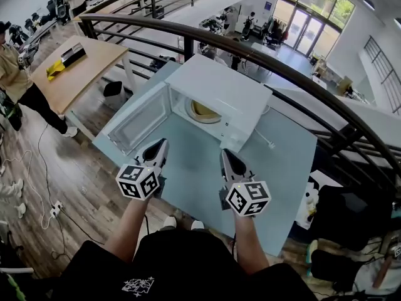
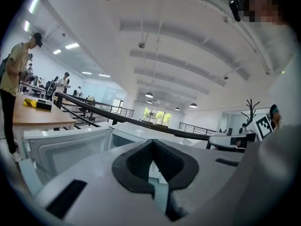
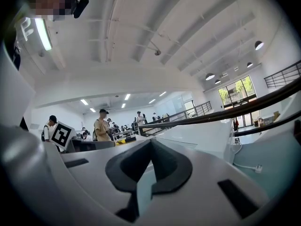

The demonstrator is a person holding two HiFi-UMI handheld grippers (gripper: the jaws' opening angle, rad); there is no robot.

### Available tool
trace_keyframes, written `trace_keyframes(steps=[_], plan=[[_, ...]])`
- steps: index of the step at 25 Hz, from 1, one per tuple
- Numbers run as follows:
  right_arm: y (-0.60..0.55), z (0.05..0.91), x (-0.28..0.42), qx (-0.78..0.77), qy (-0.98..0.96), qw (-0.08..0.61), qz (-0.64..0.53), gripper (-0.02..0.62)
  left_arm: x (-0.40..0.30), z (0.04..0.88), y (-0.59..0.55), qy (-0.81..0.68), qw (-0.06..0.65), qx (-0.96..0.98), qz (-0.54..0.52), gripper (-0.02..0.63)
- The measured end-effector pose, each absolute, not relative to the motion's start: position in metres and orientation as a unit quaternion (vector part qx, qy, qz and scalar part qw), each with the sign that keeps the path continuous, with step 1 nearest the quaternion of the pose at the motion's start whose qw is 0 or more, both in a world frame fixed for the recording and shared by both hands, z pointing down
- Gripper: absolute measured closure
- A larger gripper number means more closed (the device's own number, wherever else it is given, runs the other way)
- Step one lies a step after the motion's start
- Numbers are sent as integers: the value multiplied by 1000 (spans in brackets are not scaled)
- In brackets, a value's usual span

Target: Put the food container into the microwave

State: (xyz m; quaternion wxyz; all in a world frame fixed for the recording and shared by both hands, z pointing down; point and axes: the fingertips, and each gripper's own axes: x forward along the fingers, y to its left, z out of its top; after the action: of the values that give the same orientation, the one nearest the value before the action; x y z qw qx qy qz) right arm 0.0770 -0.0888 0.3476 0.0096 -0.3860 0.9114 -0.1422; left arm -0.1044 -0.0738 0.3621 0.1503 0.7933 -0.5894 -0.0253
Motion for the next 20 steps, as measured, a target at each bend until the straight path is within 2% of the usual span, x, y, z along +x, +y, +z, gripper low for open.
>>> trace_keyframes(steps=[9,20], plan=[[-77,333,64,-408,905,9,-119,589,-111,340,-69,-576,95,812,1,598],[-71,333,50,-428,896,8,-115,589,-127,339,-69,-553,98,827,-11,598]])
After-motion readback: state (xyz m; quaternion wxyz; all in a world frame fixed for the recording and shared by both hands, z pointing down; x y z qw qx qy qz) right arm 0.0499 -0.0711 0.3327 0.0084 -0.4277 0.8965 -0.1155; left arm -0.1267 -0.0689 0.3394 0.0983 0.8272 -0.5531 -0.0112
